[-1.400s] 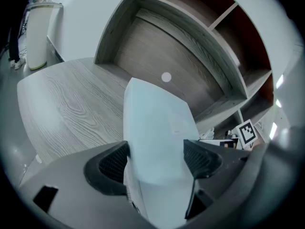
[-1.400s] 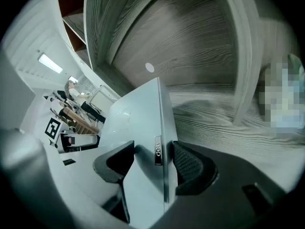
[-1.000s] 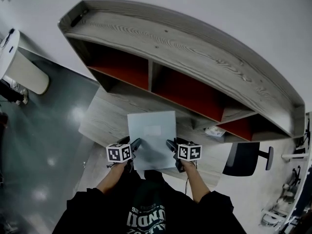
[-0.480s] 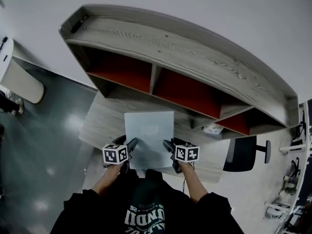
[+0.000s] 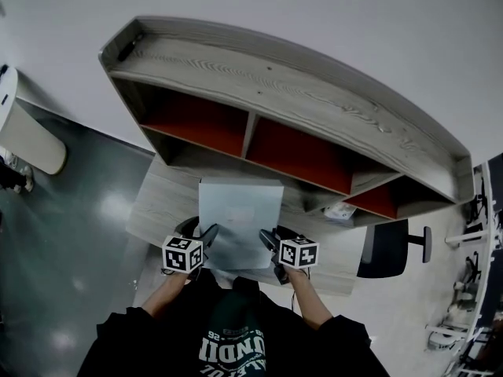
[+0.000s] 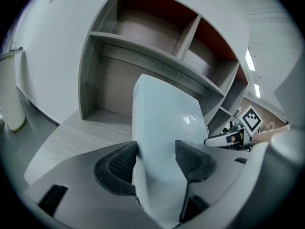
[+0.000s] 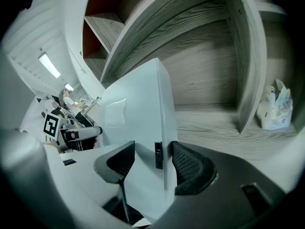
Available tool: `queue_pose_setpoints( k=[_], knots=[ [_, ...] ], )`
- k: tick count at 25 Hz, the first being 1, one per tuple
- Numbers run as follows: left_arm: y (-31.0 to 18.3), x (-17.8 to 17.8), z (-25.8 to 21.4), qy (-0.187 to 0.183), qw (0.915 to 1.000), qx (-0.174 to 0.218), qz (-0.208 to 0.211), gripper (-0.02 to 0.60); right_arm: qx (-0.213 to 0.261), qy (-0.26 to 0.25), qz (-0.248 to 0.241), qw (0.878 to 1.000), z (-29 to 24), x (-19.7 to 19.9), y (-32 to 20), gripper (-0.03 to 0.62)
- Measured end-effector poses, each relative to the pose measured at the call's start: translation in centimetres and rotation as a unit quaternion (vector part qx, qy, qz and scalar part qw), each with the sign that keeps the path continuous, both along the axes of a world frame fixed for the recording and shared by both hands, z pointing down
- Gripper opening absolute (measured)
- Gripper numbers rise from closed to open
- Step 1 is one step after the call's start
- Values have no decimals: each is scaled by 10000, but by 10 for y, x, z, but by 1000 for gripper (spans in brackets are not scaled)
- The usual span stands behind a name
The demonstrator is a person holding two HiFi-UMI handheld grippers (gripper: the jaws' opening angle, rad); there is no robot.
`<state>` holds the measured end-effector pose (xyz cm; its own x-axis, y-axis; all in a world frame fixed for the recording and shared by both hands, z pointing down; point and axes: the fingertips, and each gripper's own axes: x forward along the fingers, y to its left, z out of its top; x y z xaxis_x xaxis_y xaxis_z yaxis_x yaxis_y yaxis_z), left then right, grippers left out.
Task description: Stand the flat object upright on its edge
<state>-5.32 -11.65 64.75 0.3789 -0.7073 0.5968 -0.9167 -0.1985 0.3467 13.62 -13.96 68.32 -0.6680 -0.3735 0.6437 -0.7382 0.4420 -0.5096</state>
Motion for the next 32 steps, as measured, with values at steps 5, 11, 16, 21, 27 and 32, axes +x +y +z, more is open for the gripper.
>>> queue_pose_setpoints(
  k=[5, 11, 16, 21, 27, 32],
  knots=[
    [-3, -2, -14, -254, 9988, 385, 183, 259, 135, -2, 2, 9999, -7, -3, 2, 258],
    [-6, -5, -27, -485, 9945, 809, 457, 259, 379, 150, -14, 9992, -14, -7, 1, 258],
    [-9, -7, -31, -571, 9912, 965, 709, 258, 630, 320, -5, 9975, -20, -9, -1, 258],
    [-13, -11, -36, -647, 9877, 1106, 901, 252, 928, 535, -15, 9942, -27, -12, -5, 256],
    [-14, -16, -39, -736, 9836, 1251, 1068, 238, 1258, 757, -9, 9892, -32, -17, -10, 256],
    [-8, -18, -40, -758, 9786, 1365, 1340, 230, 1648, 1005, -51, 9812, -36, -19, -10, 255]
  ],
)
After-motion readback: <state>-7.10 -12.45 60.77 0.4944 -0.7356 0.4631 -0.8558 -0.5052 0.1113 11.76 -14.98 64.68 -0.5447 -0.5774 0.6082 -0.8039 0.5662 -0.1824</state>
